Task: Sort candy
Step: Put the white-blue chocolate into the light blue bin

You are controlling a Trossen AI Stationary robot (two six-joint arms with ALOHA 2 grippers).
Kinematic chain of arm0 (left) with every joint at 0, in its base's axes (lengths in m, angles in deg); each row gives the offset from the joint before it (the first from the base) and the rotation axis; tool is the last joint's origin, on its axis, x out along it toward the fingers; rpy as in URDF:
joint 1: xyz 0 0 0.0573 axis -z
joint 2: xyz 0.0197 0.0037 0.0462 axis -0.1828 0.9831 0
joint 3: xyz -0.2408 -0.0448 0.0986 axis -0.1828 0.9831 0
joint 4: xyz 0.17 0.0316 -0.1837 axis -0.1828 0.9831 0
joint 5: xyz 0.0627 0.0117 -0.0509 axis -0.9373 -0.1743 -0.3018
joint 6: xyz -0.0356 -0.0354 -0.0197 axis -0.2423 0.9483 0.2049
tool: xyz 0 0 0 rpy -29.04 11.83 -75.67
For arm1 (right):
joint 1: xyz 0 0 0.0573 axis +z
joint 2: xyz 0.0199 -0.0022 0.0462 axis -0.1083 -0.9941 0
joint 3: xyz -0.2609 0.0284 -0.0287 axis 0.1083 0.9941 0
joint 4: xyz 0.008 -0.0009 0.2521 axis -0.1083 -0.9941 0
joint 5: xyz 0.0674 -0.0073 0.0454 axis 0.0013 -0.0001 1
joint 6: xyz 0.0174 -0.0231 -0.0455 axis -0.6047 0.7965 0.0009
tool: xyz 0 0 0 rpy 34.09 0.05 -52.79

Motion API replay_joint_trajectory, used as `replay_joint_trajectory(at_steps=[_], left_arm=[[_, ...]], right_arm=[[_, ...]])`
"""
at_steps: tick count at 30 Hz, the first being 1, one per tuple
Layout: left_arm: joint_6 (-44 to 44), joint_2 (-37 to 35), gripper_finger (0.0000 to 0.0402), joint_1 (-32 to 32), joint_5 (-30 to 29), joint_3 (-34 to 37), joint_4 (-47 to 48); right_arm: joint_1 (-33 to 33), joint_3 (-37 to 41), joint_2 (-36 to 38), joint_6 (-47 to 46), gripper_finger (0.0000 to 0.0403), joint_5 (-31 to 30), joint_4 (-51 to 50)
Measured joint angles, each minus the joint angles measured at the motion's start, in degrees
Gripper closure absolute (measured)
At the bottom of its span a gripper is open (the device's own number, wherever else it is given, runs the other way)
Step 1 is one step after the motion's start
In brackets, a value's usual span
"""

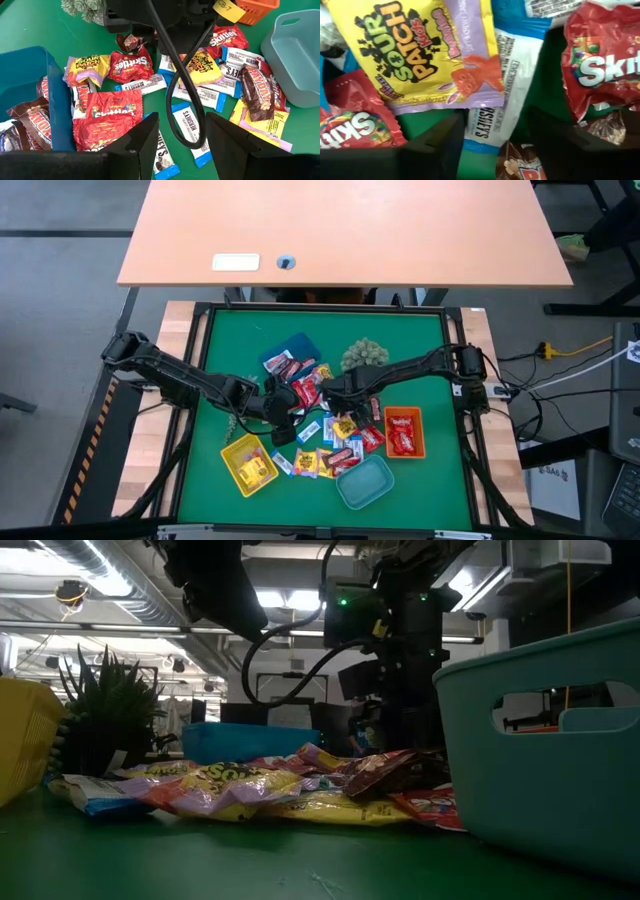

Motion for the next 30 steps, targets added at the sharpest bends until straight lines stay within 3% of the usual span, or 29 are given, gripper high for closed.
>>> replay_joint_trajectory(at_steps=[5, 9, 18, 30], left_arm=[[-0.01, 0.0, 0.0253, 0.01, -0.01, 0.0, -0.04], [-0.01, 0.0, 0.0253, 0.01, -0.01, 0.01, -0.06], [-0.02, 0.0, 0.0253, 0.01, -0.01, 0.0, -0.08], [-0.04, 0.0, 0.0253, 0.01, -0.01, 0.0, -0.69]], right_arm=[[0.02, 0.04, 0.09, 0.0, 0.0271, 0.35, -0.02], [0.02, 0.04, 0.15, 0.0, 0.0302, 0.28, -0.03], [-0.05, 0.17, 0.79, 0.02, 0.0276, 1.52, -0.69], [-0.03, 0.27, 3.8, 0.02, 0.0288, 1.79, -3.48]])
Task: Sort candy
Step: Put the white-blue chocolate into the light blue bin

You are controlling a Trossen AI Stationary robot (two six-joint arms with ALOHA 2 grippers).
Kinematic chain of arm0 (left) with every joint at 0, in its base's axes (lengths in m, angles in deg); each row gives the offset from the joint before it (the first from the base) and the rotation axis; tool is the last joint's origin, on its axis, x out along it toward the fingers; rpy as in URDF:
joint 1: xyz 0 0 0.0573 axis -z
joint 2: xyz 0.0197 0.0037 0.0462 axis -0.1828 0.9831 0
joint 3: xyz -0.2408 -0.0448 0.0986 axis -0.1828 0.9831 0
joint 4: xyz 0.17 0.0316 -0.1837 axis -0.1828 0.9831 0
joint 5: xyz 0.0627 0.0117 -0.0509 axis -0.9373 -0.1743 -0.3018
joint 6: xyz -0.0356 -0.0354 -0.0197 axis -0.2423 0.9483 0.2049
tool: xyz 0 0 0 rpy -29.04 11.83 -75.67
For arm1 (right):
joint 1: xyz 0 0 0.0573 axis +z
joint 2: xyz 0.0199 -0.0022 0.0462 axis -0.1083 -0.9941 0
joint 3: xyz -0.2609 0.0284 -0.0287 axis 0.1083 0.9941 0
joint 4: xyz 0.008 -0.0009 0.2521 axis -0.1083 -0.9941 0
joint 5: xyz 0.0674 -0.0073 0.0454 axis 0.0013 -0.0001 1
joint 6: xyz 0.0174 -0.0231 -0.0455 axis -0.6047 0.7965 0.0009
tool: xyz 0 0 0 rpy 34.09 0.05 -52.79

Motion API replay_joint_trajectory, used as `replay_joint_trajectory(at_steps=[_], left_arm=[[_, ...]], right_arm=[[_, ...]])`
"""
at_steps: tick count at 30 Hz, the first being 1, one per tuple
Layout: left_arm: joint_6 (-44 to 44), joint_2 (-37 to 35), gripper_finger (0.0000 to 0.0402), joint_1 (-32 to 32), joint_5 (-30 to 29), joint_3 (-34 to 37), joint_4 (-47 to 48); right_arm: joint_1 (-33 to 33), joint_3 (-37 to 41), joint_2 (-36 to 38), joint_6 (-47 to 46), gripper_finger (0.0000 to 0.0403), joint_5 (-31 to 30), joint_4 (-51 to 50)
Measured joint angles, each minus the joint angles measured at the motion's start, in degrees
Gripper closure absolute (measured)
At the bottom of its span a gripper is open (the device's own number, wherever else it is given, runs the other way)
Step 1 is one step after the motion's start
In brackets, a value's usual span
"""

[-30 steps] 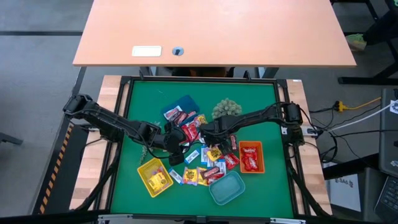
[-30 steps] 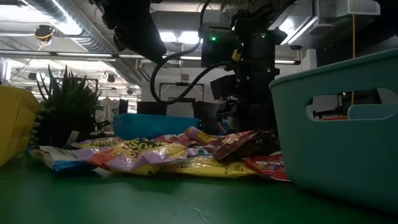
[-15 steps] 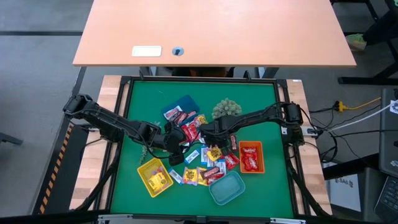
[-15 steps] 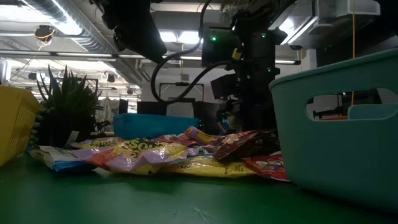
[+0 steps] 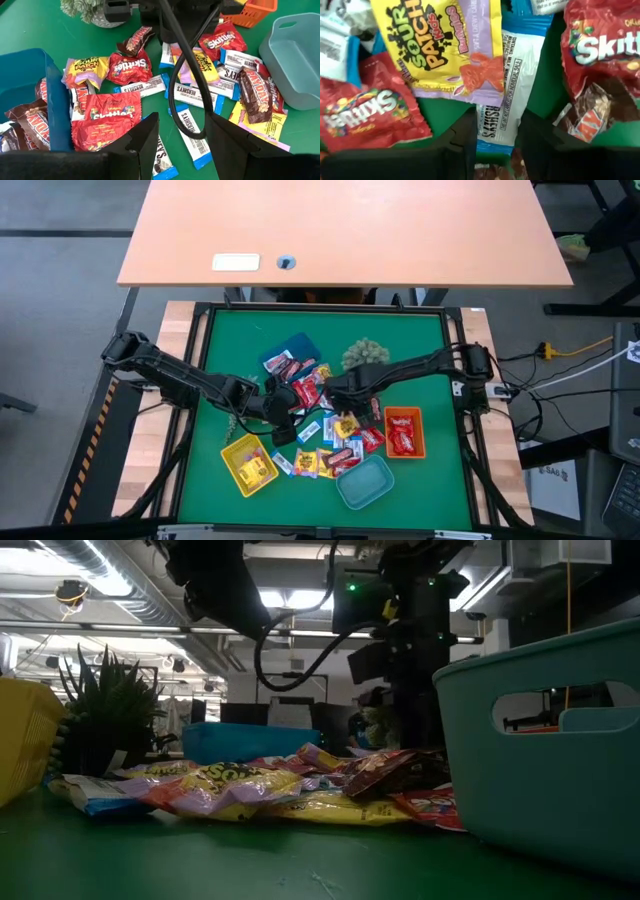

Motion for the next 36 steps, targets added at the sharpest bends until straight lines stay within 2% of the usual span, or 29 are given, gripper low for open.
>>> replay_joint_trajectory(at_steps=[14, 21, 30, 36], left_arm=[[-0.02, 0.0, 0.0253, -0.02, -0.02, 0.0, -0.09], [-0.03, 0.0, 0.0253, -0.02, -0.02, 0.0, -0.17], [-0.14, 0.0, 0.0253, -0.02, -0.02, 0.0, -0.17], [-0.44, 0.0, 0.0253, -0.02, -0.02, 0.0, -0.18]], right_arm=[[0.07, -0.07, 6.97, -1.68, 0.0288, -0.25, -3.62], [0.87, -0.09, 10.93, -4.65, 0.0288, 4.61, -4.34], [10.6, -0.16, 12.79, -5.29, 0.0288, 8.21, -4.27], [18.28, -0.16, 12.76, -14.04, 0.0288, 7.48, -2.53]])
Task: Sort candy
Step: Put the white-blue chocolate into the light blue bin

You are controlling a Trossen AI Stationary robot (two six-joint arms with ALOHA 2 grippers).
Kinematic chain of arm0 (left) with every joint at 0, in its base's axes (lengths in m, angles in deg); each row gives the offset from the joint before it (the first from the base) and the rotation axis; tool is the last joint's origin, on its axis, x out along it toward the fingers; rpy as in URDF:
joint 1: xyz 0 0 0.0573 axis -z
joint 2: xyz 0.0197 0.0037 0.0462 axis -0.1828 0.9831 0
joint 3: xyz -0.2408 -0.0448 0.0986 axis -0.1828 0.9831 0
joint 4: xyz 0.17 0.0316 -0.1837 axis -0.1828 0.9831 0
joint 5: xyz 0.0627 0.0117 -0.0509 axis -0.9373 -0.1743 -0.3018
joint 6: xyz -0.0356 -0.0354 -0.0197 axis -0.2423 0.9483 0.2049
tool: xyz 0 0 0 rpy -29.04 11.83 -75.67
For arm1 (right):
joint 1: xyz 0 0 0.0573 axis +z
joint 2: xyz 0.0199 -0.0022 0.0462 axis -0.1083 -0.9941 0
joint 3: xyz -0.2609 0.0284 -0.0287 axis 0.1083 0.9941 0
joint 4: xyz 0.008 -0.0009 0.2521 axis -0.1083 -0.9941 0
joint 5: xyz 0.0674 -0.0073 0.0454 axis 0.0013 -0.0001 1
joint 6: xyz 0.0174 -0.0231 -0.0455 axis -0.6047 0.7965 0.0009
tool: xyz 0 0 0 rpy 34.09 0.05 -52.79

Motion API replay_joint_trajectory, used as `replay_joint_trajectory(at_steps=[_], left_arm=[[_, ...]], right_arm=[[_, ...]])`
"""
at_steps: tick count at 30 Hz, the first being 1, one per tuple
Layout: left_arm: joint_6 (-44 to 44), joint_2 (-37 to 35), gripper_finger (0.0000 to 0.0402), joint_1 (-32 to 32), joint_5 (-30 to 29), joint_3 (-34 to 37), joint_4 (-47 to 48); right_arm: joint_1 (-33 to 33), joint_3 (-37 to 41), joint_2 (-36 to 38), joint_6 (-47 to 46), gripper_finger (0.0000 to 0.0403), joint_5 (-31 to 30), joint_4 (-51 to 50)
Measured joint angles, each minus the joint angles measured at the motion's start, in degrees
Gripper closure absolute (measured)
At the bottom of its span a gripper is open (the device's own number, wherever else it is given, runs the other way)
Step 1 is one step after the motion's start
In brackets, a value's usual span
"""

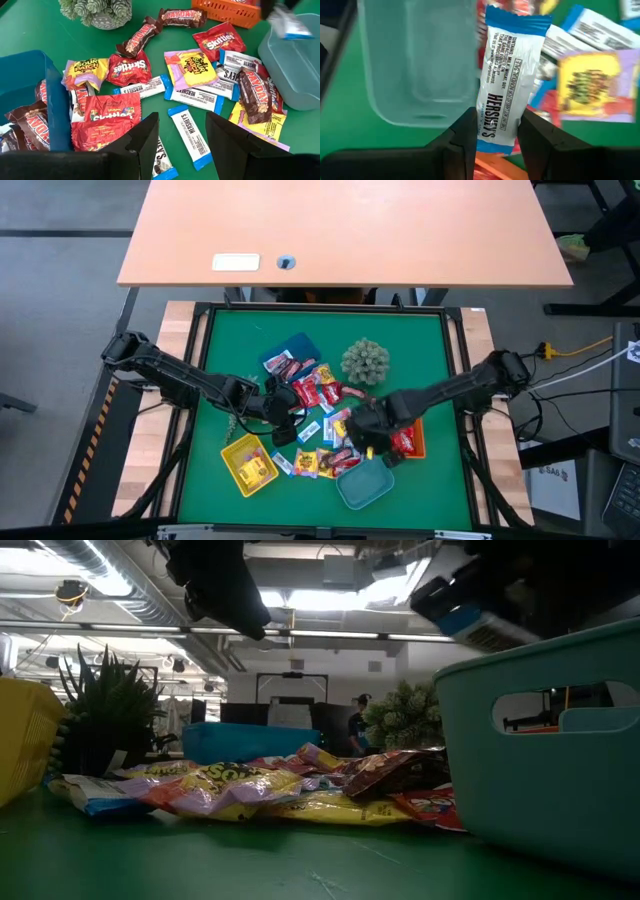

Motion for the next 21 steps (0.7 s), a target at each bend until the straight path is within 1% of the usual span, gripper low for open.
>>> replay_joint_trajectory(at_steps=[3, 6, 10, 13, 15, 17, 21], left_arm=[[0.0, 0.0, 0.0253, 0.01, 0.0, 0.0, -0.02], [0.03, 0.0, 0.0253, 0.0, 0.0, 0.0, -0.02], [0.31, 0.0, 0.0253, 0.0, 0.0, 0.0, -0.05], [0.5, 0.0, 0.0253, 0.02, 0.02, 0.0, -0.06], [0.47, 0.0, 0.0253, 0.02, 0.02, 0.0, -0.07], [0.46, 0.0, 0.0253, 0.02, 0.02, 0.0, -0.06], [0.46, 0.0, 0.0253, 0.02, 0.02, 0.0, -0.06]], right_arm=[[2.11, 0.0, 0.0, -4.6, 0.0288, 0.09, 1.37], [3.35, 0.0, 0.0, -7.42, 0.0288, 2.52, 4.78], [4.42, 0.0, 0.0, -9.84, 0.0288, 7.34, 8.54], [5.16, 0.0, -0.15, -11.9, 0.0288, 12.78, 10.08], [5.81, 0.0, -0.24, -12.35, 0.0288, 15.37, 11.18], [6.54, 0.0, -0.24, -12.38, 0.0288, 15.49, 12.41], [7.45, 0.0, -0.26, -12.38, 0.0288, 11.6, 13.8]])
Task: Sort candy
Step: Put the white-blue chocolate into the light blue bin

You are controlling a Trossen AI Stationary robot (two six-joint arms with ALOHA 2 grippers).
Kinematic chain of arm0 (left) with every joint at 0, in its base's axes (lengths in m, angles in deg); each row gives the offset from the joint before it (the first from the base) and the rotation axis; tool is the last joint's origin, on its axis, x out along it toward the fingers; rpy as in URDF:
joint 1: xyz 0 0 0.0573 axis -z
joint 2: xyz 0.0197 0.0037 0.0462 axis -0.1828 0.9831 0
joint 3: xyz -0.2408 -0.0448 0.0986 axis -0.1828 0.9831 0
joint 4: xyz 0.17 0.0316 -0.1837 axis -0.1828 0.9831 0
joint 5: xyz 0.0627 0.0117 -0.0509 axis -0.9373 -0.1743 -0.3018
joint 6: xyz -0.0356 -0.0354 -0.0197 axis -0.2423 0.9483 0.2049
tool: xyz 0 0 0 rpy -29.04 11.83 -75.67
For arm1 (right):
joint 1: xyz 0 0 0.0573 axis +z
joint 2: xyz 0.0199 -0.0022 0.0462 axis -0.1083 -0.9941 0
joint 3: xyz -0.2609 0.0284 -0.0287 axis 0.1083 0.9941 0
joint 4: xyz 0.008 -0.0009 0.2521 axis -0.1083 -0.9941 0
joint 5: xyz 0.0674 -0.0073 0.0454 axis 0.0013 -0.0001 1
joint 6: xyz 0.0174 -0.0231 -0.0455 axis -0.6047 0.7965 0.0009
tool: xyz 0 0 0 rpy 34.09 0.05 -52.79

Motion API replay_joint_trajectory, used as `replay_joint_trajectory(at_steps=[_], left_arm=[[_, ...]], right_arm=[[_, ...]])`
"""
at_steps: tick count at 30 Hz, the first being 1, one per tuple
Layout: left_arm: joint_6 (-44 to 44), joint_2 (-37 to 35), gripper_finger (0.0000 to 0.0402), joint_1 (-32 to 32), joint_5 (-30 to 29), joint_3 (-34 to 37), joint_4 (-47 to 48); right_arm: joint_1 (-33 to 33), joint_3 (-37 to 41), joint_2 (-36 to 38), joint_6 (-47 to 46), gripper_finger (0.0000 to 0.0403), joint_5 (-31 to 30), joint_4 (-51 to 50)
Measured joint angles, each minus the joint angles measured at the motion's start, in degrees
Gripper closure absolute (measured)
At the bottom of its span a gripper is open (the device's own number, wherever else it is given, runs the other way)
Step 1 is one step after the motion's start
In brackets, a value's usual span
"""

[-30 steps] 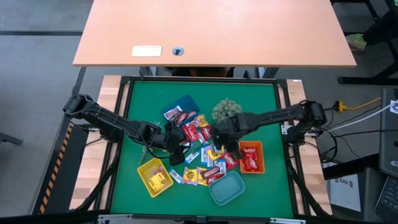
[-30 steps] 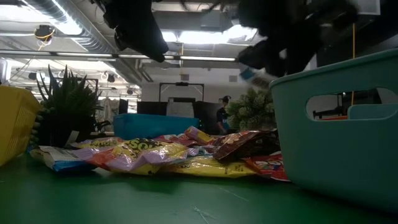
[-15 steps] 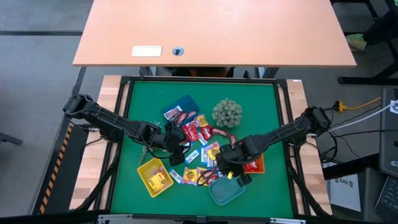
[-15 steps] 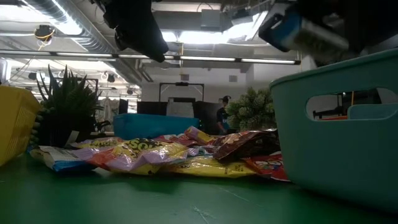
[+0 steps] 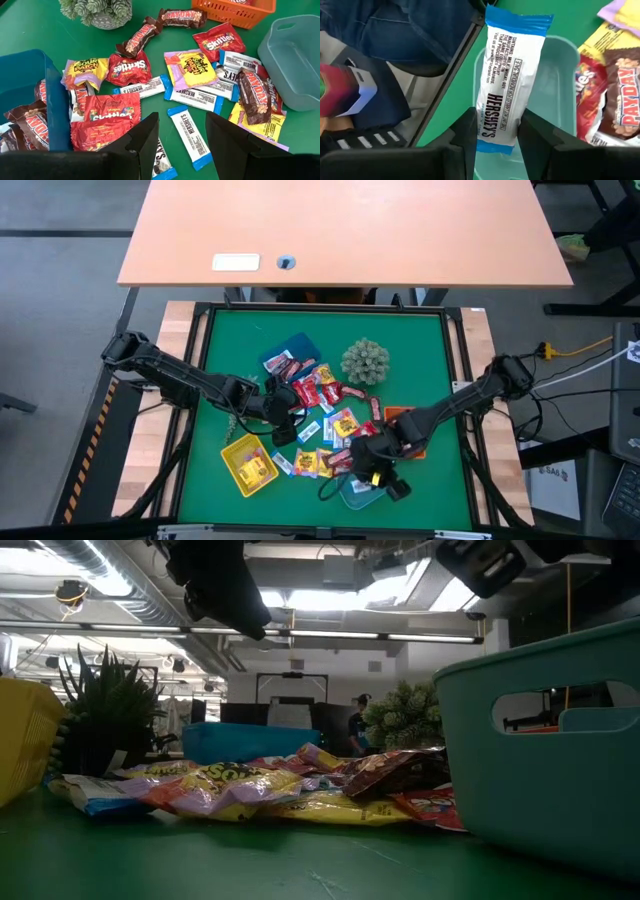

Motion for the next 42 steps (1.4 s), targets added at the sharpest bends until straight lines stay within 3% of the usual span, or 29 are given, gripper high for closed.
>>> replay_joint_trajectory(at_steps=[7, 15, 19, 30, 42], left_arm=[[-0.02, 0.0, 0.0253, 0.0, 0.0, 0.0, 0.0], [-0.04, 0.0, 0.0253, 0.0, 0.0, 0.0, 0.0], [-0.04, 0.0, 0.0253, 0.0, 0.0, 0.0, -0.02], [0.11, 3.75, 0.0253, 0.24, 0.01, 0.0, -1.81], [6.54, 9.95, 0.0253, -3.12, 0.19, 0.0, -1.14]], right_arm=[[-0.23, 0.0, 0.0, 0.01, 0.0276, -0.61, 0.06], [-0.2, 0.0, 0.0, 0.08, 0.0199, -2.52, -0.39], [-0.22, 0.0, 0.0, 0.09, 0.0179, -2.95, -0.41], [-0.81, 0.0, 0.02, 0.08, 0.0176, -3.36, -6.43], [-1.75, 0.0, 0.76, 5.08, 0.0175, -5.72, -17.76]])
